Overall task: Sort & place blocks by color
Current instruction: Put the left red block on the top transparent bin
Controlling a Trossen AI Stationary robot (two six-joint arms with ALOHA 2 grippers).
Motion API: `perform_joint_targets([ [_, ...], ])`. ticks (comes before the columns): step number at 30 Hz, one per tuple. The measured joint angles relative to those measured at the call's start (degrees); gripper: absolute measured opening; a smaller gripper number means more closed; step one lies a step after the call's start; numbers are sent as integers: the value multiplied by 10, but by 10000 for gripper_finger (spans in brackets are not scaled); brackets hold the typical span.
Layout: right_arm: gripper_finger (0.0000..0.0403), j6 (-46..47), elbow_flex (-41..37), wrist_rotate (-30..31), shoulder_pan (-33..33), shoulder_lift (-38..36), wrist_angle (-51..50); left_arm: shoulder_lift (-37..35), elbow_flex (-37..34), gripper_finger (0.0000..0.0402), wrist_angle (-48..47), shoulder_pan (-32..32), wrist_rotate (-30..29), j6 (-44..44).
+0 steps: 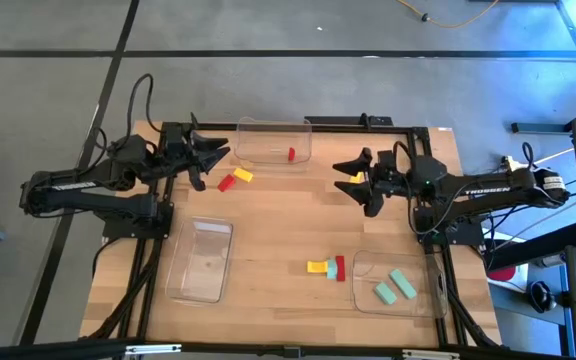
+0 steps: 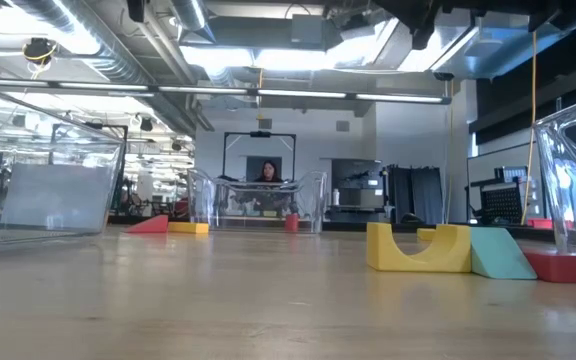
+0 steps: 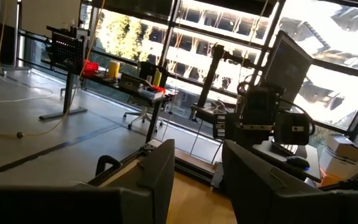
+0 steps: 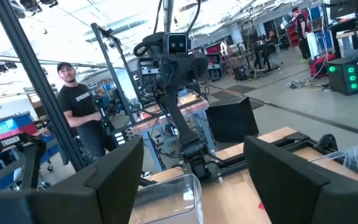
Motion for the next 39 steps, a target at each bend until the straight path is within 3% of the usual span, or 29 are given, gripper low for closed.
perform_joint_targets([
  [8, 279, 2, 0, 0, 0, 0, -1, 0, 0, 136, -48, 0, -2, -17],
  [14, 279, 2, 0, 5, 0, 0, -1, 0, 0, 190, -148, 17, -2, -67],
  [20, 279, 5, 0, 12, 0, 0, -2, 14, 0, 248, -313, 65, 2, -130],
  [23, 279, 6, 0, 19, 0, 0, -6, 51, 0, 269, -389, 97, 21, -151],
  [30, 279, 7, 0, 21, 0, 1, -10, 194, 0, 287, -469, 160, 72, -122],
  [39, 279, 22, 0, 21, 0, 0, -11, 335, 0, 287, -418, 195, 77, -67],
])
